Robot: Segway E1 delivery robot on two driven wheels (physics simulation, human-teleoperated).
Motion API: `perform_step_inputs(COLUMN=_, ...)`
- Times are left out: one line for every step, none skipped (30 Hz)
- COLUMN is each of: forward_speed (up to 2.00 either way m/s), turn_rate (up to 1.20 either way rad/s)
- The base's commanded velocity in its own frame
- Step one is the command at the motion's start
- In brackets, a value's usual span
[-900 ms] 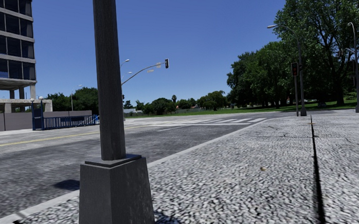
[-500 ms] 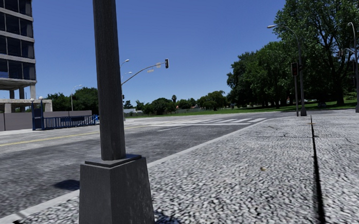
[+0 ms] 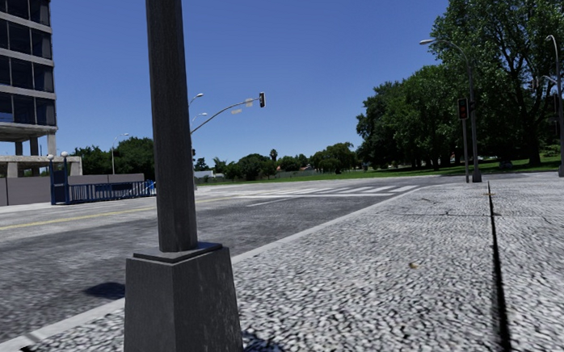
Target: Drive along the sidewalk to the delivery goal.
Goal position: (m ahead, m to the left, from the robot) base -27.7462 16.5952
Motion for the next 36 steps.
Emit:
perform_step_inputs(forward_speed=0.00, turn_rate=0.00)
perform_step_inputs(forward_speed=0.00, turn_rate=0.00)
perform_step_inputs(forward_speed=0.00, turn_rate=0.00)
perform_step_inputs(forward_speed=0.00, turn_rate=-0.05)
perform_step_inputs(forward_speed=0.00, turn_rate=-0.13)
perform_step_inputs(forward_speed=0.00, turn_rate=-0.13)
perform_step_inputs(forward_speed=0.00, turn_rate=-0.23)
perform_step_inputs(forward_speed=0.00, turn_rate=-0.30)
perform_step_inputs(forward_speed=0.00, turn_rate=-0.30)
perform_step_inputs(forward_speed=0.00, turn_rate=-0.33)
perform_step_inputs(forward_speed=0.00, turn_rate=-0.40)
perform_step_inputs(forward_speed=0.00, turn_rate=-0.44)
perform_step_inputs(forward_speed=0.00, turn_rate=-0.44)
perform_step_inputs(forward_speed=0.00, turn_rate=-0.44)
perform_step_inputs(forward_speed=0.00, turn_rate=-0.45)
perform_step_inputs(forward_speed=0.00, turn_rate=-0.45)
perform_step_inputs(forward_speed=0.00, turn_rate=-0.45)
perform_step_inputs(forward_speed=0.00, turn_rate=-0.45)
perform_step_inputs(forward_speed=0.00, turn_rate=-0.45)
perform_step_inputs(forward_speed=0.00, turn_rate=-0.45)
perform_step_inputs(forward_speed=0.00, turn_rate=-0.45)
perform_step_inputs(forward_speed=0.00, turn_rate=-0.45)
perform_step_inputs(forward_speed=0.00, turn_rate=-0.45)
perform_step_inputs(forward_speed=0.00, turn_rate=-0.45)
perform_step_inputs(forward_speed=0.00, turn_rate=-0.45)
perform_step_inputs(forward_speed=0.00, turn_rate=-0.45)
perform_step_inputs(forward_speed=0.00, turn_rate=-0.45)
perform_step_inputs(forward_speed=0.00, turn_rate=-0.45)
perform_step_inputs(forward_speed=0.00, turn_rate=-0.45)
perform_step_inputs(forward_speed=0.00, turn_rate=-0.45)
perform_step_inputs(forward_speed=0.00, turn_rate=-0.45)
perform_step_inputs(forward_speed=0.00, turn_rate=-0.45)
perform_step_inputs(forward_speed=0.00, turn_rate=-0.45)
perform_step_inputs(forward_speed=0.00, turn_rate=-0.45)
perform_step_inputs(forward_speed=0.00, turn_rate=-0.45)
perform_step_inputs(forward_speed=0.00, turn_rate=-0.45)
